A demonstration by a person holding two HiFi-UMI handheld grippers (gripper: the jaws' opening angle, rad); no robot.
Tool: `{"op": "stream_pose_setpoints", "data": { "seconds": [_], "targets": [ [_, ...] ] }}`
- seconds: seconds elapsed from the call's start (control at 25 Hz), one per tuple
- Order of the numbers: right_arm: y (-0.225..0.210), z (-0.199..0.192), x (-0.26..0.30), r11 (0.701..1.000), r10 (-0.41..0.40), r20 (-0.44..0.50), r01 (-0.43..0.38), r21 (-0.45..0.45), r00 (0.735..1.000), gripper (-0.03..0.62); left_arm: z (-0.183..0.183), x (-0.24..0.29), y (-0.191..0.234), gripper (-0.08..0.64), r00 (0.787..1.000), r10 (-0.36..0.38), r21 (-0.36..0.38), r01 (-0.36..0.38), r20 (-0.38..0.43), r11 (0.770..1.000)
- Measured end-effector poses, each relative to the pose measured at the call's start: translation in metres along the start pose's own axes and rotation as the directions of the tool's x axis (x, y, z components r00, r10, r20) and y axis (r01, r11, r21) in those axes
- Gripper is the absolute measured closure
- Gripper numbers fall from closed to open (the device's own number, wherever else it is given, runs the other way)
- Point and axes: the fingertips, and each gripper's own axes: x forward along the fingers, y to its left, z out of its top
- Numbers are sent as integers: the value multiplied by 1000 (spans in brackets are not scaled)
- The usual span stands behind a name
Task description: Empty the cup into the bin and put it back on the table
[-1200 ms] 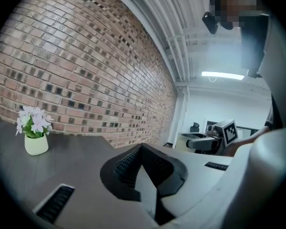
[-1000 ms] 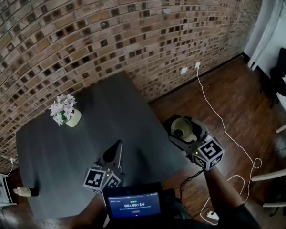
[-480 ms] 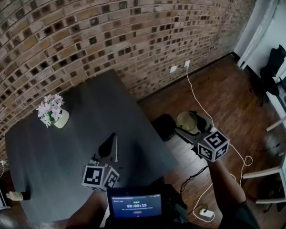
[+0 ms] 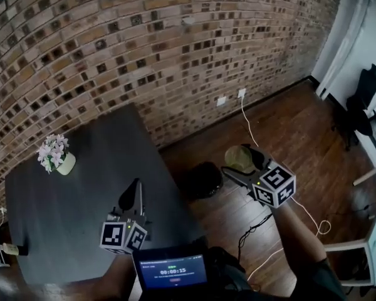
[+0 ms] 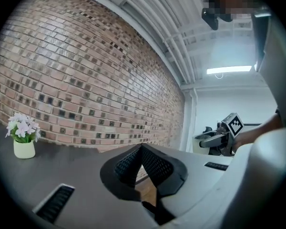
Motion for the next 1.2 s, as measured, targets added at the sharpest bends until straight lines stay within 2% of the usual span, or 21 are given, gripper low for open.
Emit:
{"op": "stream_pose_setpoints", "data": {
  "seconds": [0.12,0.36,0.64,0.88,1.2],
  "targets": [
    [-25,-8,-2,1000,22,-17,-22,-6,1000,198,2,11,-15,568,999,37,0,-37,11,999],
    [-55,-16,9,999,52,-87,-53,-10,995,198,3,23,-21,568,997,71,33,-70,-35,997],
    [-84,-33,28,999,13,-195,-22,-46,981,198,7,28,-10,568,997,40,65,-36,-65,997],
    [-99,-31,43,995,-27,-248,3,-95,968,198,4,34,1,568,997,47,13,-47,-64,999],
    [-116,-31,60,985,-67,-285,17,-174,956,198,-1,31,13,568,995,70,-4,-70,-74,998]
  ]
}}
